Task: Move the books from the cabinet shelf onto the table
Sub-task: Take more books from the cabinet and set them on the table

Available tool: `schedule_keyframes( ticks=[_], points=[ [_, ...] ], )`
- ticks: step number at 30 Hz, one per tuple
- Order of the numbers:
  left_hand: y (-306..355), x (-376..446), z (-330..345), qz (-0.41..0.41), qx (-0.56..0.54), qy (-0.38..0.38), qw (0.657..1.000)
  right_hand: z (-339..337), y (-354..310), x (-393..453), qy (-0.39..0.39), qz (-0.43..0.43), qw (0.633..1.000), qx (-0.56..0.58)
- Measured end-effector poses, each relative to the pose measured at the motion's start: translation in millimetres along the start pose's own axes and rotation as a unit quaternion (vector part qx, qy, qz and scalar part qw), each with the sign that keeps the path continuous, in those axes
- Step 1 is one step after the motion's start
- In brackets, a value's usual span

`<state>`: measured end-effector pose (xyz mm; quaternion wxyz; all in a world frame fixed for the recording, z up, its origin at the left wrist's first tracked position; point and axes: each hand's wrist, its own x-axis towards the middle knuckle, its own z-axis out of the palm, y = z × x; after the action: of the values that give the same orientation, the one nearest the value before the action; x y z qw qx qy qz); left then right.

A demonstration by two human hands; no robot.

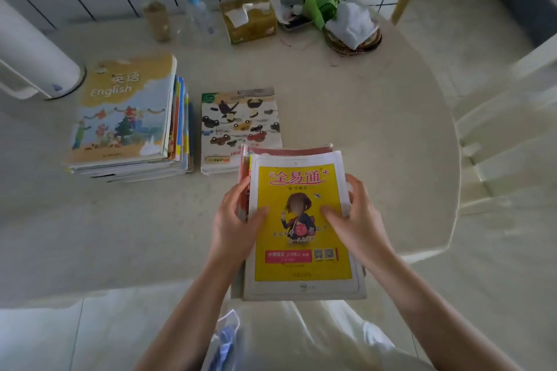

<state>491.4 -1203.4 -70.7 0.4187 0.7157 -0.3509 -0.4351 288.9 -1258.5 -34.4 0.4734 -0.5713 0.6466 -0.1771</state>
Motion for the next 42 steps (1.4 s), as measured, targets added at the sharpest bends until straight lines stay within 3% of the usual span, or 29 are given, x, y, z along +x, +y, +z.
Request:
schedule_keyframes(
  ticks=[8,12,15,18,24,29,34,42],
  points=[
    [18,24,9,-0.018,-0.04,0.053,0.998,-23,-20,67,-0.089,0.069,0.99,0.09],
    [26,30,-2,-0.011,-0.093,0.058,0.994,-20,-28,83,-0.112,0.036,0.99,0.084],
    [30,41,-18,-0.063,-0.144,0.017,0.987,-17,-39,89,-0.136,-0.006,0.987,0.084],
    [37,47,-25,-0.055,-0.08,0.011,0.995,-10,-45,90,-0.137,-0.055,0.987,0.062],
    [22,53,-36,0.005,-0.075,0.033,0.997,8,-32,84,-0.064,-0.152,0.986,0.013],
    [-1,49,-33,-0.016,-0.022,0.085,0.996,23,-17,85,-0.027,-0.184,0.982,-0.004],
    [-13,51,-41,-0.014,0.032,0.105,0.994,26,-17,93,-0.063,-0.167,0.984,0.0],
    [-50,58,-47,-0.107,0.099,0.041,0.989,20,15,123,-0.138,-0.157,0.974,-0.089]
  ],
)
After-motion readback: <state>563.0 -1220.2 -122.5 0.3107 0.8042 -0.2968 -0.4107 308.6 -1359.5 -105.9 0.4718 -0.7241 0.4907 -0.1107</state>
